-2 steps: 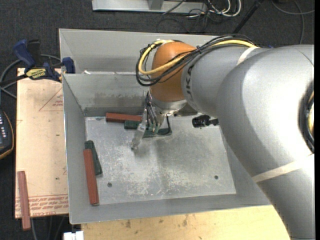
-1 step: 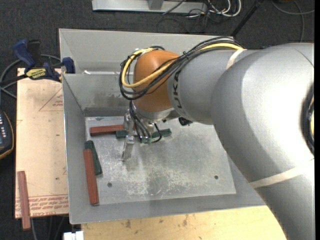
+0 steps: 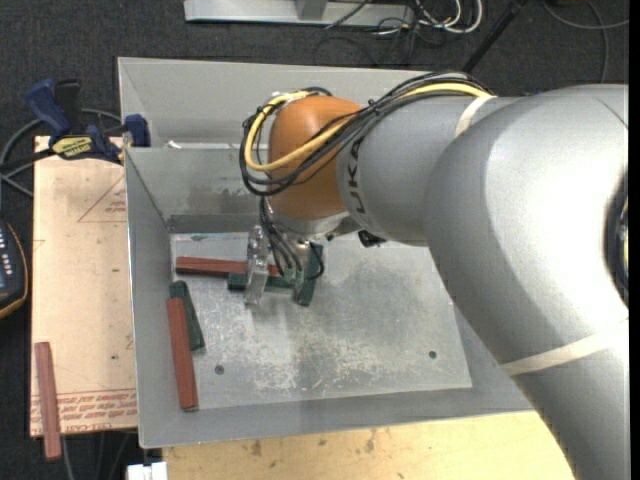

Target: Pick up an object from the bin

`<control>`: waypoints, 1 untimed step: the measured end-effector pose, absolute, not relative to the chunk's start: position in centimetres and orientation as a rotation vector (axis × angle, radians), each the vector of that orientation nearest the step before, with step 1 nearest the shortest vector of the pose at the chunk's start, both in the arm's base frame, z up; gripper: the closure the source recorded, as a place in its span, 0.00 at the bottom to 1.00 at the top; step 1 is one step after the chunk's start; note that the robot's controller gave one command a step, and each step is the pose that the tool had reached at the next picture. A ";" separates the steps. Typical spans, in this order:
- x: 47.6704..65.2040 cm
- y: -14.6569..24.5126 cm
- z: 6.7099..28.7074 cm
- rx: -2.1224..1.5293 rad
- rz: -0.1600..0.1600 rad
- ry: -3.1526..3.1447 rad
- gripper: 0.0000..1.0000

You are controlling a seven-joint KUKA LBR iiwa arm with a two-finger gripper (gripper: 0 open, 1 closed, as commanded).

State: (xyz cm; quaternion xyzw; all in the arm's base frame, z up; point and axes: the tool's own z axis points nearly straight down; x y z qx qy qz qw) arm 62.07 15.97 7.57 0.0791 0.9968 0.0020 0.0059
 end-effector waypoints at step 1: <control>65.6 18.5 23.1 0.233 0.008 3.120 1.00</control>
Offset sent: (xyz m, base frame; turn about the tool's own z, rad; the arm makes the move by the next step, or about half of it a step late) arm 0.0324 0.0239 0.1494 -0.0068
